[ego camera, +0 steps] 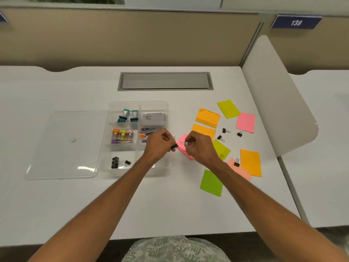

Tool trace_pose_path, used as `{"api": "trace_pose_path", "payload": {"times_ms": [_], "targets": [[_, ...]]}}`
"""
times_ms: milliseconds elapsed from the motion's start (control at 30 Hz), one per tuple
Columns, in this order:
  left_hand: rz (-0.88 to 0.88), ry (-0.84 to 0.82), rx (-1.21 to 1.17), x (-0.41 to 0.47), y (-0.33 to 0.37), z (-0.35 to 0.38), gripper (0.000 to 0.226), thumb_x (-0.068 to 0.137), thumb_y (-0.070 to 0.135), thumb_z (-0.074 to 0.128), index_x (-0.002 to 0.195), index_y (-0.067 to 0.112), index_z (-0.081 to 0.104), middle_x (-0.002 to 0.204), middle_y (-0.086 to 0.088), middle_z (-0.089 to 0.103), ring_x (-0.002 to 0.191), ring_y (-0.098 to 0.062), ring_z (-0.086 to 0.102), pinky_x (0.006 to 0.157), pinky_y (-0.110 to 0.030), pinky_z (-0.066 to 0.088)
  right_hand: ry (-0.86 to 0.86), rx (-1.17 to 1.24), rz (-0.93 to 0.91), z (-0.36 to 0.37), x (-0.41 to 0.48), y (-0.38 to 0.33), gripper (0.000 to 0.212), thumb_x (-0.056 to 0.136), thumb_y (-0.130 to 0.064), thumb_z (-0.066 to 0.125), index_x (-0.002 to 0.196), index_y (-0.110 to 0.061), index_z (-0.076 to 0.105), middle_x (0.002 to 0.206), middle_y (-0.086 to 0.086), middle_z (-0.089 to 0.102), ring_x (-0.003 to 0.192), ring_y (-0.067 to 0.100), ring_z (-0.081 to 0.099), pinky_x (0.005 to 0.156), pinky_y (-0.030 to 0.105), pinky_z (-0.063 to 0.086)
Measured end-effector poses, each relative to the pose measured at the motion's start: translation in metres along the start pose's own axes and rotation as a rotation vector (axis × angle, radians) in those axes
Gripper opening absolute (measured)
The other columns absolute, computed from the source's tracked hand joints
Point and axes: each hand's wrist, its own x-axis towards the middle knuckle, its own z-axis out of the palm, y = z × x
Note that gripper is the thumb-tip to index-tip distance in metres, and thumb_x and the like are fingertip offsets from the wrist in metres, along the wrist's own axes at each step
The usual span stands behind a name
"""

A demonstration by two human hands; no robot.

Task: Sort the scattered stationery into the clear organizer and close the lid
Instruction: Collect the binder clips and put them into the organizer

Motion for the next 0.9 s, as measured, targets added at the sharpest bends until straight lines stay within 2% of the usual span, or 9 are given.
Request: {"api": "trace_pose_path", "payload": {"times_ms": [100,233,367,500,600,767,900], "targets": [[-0.007,0.094,0.003,-0.001,-0.006,-0.04,0.006,0.079,0.007,0.069,0.082,0.007,0.064,0.073,-0.011,0.071,0.06,-0.021,0.072,0.06,-0.035,0.059,-0.056,0.094,0.011,0.021,0.003,-0.032,0.018,0.074,0.0,0.065,0.083,-0.015,0.064,0.072,0.004,0.069,0.056,0.019,0.067,0.055,0.036,0.058],[-0.019,0.203,0.092,-0.002,-0.025,-0.095,0.01,0.08,0.011,0.074,0.085,0.009,0.067,0.079,-0.008,0.071,0.068,-0.02,0.072,0.066,-0.031,0.059,-0.131,0.081,-0.044,0.055,0.006,-0.071,0.014,0.076,-0.006,0.069,0.083,-0.017,0.065,0.077,0.001,0.071,0.064,0.02,0.067,0.063,0.036,0.058],[-0.049,0.287,0.282,-0.008,-0.049,-0.138,0.009,0.077,0.024,0.076,0.08,0.018,0.069,0.075,0.002,0.07,0.072,-0.011,0.066,0.067,-0.022,0.052,-0.212,-0.078,-0.147,0.087,0.007,-0.097,0.014,0.078,-0.023,0.073,0.091,-0.019,0.07,0.084,-0.005,0.068,0.076,0.014,0.06,0.069,0.03,0.048],[-0.06,0.218,0.379,-0.015,-0.07,-0.159,0.007,0.077,0.018,0.077,0.078,0.019,0.07,0.075,0.006,0.07,0.074,-0.01,0.066,0.072,-0.028,0.055,-0.275,-0.27,-0.238,0.119,0.008,-0.118,0.015,0.081,-0.033,0.072,0.094,-0.025,0.068,0.092,-0.004,0.06,0.082,0.017,0.057,0.063,0.028,0.035],[-0.011,0.201,0.494,-0.015,-0.081,-0.166,0.005,0.077,0.019,0.078,0.078,0.019,0.073,0.076,0.007,0.068,0.074,-0.011,0.062,0.07,-0.031,0.054,-0.254,-0.447,-0.296,0.139,0.009,-0.128,0.019,0.083,-0.027,0.071,0.101,-0.02,0.068,0.103,0.005,0.059,0.09,0.026,0.06,0.067,0.031,0.039],[0.108,0.19,0.837,-0.01,-0.089,-0.167,0.011,0.082,0.032,0.075,0.088,0.022,0.076,0.085,-0.001,0.07,0.091,-0.022,0.055,0.08,-0.04,0.049,-0.233,-0.695,-0.38,0.159,0.01,-0.136,0.02,0.08,-0.01,0.068,0.099,-0.009,0.069,0.101,0.011,0.06,0.095,0.03,0.058,0.064,0.034,0.039],[0.172,0.164,0.953,-0.003,-0.095,-0.169,0.012,0.085,0.035,0.072,0.09,0.025,0.076,0.09,-0.002,0.068,0.09,-0.02,0.054,0.079,-0.035,0.042,-0.22,-0.787,-0.431,0.167,0.01,-0.14,0.019,0.077,-0.008,0.069,0.096,-0.007,0.071,0.097,0.013,0.063,0.098,0.032,0.055,0.071,0.039,0.042]]}}
